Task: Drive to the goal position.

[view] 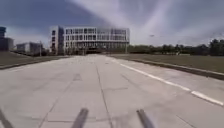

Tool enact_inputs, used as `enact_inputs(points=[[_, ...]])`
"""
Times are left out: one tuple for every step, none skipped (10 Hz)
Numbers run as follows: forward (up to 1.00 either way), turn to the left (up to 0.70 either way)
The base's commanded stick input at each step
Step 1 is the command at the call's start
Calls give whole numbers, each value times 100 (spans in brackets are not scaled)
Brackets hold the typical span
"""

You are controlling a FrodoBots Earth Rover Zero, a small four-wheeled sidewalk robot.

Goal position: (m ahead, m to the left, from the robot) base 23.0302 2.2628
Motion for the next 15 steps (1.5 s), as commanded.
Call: enact_inputs(points=[[100,0],[100,0],[100,0],[100,0],[100,0],[100,0],[100,0],[100,0],[100,0],[100,0],[100,0],[100,0],[100,0],[100,0],[100,0]])
